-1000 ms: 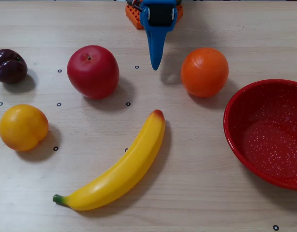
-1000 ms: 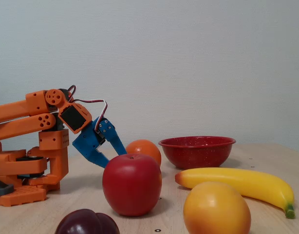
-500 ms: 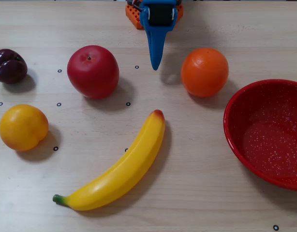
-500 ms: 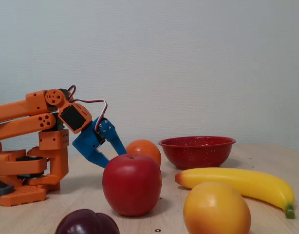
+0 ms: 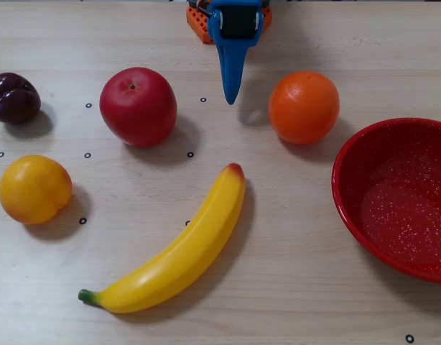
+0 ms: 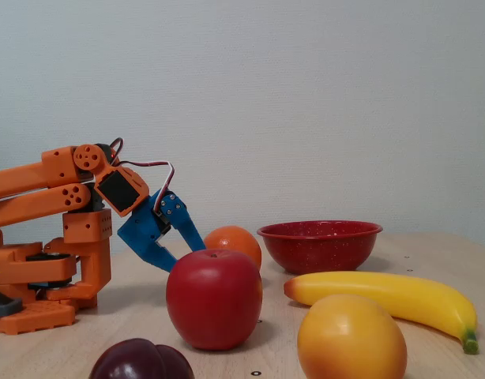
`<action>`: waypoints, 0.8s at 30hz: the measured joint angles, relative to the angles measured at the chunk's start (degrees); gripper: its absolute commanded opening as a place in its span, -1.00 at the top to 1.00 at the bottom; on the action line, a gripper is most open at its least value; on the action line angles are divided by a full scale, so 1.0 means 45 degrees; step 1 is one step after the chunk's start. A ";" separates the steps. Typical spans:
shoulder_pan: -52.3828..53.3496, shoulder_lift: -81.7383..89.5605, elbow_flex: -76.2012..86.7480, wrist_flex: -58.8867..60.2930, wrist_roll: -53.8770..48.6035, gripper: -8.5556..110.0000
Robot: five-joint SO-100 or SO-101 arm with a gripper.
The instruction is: Put plum in the red bowl.
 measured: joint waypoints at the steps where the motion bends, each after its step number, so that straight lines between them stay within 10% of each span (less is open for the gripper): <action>1: 0.0000 0.0000 0.0000 0.0000 0.0000 0.86; 24: 0.0586 -0.4277 -0.4160 0.0684 -0.0762 0.86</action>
